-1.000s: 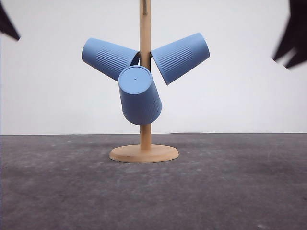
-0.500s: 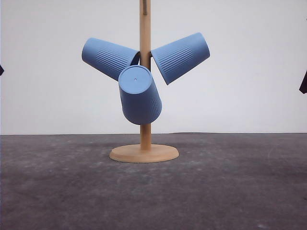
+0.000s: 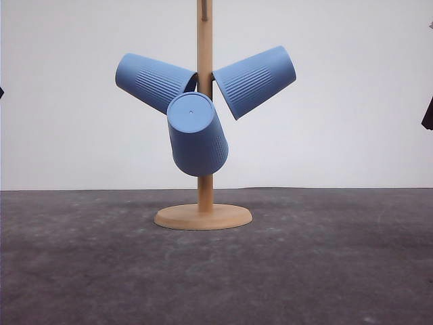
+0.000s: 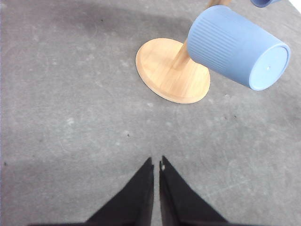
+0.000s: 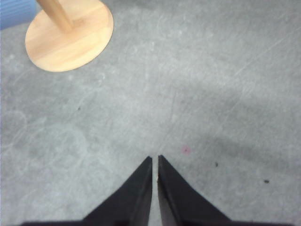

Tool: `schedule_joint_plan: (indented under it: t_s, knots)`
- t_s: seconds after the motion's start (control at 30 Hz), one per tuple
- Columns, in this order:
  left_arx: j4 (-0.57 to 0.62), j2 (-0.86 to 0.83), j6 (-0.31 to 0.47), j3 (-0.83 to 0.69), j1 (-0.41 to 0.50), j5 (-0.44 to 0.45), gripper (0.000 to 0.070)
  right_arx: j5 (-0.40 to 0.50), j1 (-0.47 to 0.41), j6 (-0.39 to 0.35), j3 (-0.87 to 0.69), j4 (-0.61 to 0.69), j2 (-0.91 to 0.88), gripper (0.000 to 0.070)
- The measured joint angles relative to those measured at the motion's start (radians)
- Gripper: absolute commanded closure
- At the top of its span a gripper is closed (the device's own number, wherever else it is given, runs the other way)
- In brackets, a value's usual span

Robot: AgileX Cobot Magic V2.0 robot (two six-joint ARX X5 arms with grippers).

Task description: Place three cups

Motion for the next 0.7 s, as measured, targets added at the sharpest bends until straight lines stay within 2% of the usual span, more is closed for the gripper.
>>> schedule_joint_plan:
  t_s: [0.03,0.1,0.23,0.3,0.47,0.57,0.7]
  knots:
    - [0.01,-0.004,0.003,-0.004,0.002,-0.003,0.07,0.0,0.0,0.0,0.0,0.004,0.0,0.0684]
    - [0.105,-0.051,0.014,-0.064,0.013,-0.016,0.07,0.0,0.0,0.0,0.0,0.004,0.0,0.0684]
    - [0.372,-0.253,0.025,-0.325,0.03,-0.071,0.07,0.0,0.0,0.0,0.0,0.004,0.0,0.0684]
    - [0.428,-0.367,0.027,-0.435,0.038,-0.112,0.07,0.0,0.0,0.0,0.0,0.004,0.0,0.0684]
    - [0.358,-0.634,0.029,-0.568,0.066,-0.269,0.07,0.0,0.0,0.0,0.0,0.005,0.0,0.0684]
    - [0.337,-0.673,0.029,-0.578,0.072,-0.337,0.07,0.0,0.0,0.0,0.0,0.007,0.0,0.0684]
    - [0.325,-0.674,0.029,-0.578,0.073,-0.349,0.07,0.0,0.0,0.0,0.0,0.007,0.0,0.0684]
